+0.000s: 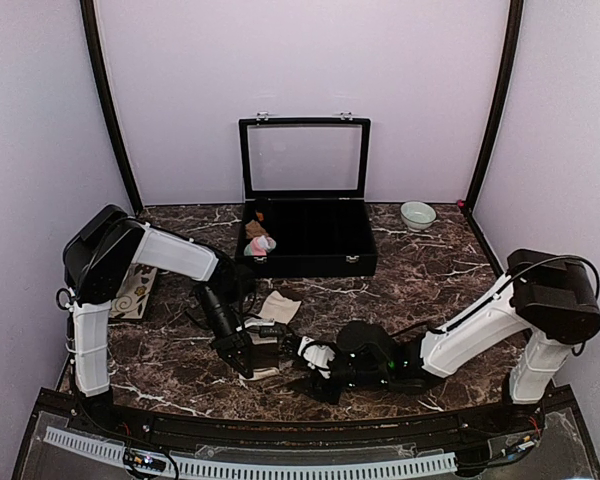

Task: Roll the socks
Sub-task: Roll the sock at the center of the board.

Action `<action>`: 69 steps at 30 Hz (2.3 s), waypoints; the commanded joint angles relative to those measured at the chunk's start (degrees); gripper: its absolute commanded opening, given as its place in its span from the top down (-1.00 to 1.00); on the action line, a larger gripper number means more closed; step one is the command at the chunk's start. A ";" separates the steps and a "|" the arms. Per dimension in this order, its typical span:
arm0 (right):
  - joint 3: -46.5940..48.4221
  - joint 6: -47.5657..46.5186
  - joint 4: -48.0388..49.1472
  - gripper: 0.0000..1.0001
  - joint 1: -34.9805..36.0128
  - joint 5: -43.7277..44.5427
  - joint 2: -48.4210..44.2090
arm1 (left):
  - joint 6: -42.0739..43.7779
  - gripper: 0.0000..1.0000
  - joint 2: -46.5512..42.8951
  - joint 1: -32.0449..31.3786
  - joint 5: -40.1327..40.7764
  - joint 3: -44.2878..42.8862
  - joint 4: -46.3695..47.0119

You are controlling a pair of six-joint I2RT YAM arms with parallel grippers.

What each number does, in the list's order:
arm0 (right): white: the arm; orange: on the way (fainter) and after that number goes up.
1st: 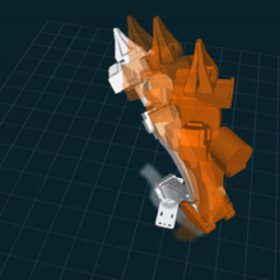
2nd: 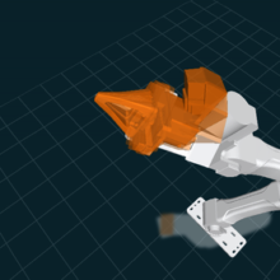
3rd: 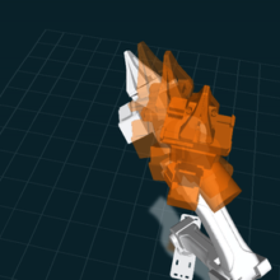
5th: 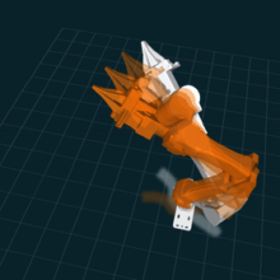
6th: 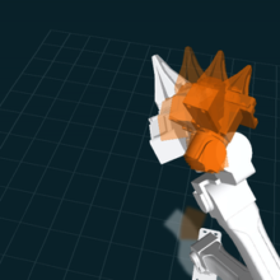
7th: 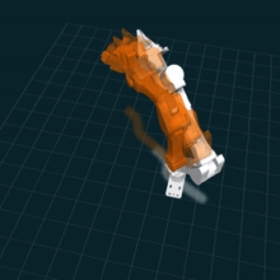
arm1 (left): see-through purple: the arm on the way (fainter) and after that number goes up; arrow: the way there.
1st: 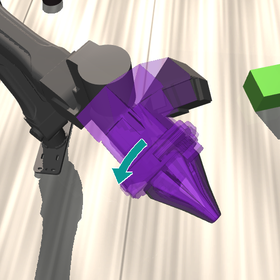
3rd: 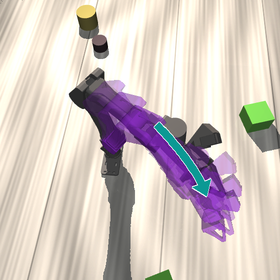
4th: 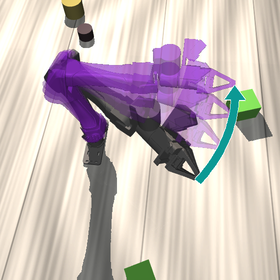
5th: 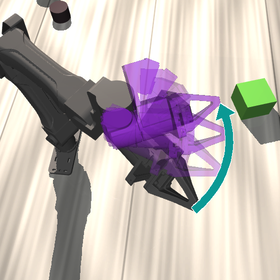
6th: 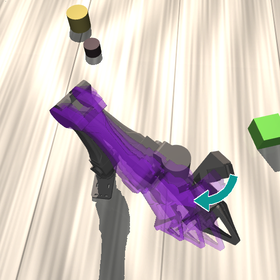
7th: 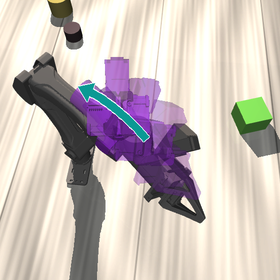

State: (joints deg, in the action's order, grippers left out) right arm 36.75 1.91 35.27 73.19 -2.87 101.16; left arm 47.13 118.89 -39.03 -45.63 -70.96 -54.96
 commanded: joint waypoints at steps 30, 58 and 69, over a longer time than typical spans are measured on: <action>17.39 -19.25 -5.94 0.86 -0.18 -1.16 13.38 | -0.28 1.00 1.41 0.48 10.49 -0.17 1.45; 14.47 1.97 -13.29 1.00 -7.70 -13.60 19.76 | -4.28 -0.98 -31.23 0.49 27.15 14.99 16.17; 17.99 15.82 -21.09 1.00 -9.98 -23.02 21.69 | 1.16 -0.98 -36.10 -9.85 25.10 21.82 23.74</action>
State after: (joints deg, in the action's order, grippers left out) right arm 56.34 10.13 27.77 64.29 -22.90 118.78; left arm 45.19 82.41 -44.05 -21.89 -53.06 -35.70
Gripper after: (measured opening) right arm 0.004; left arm 0.989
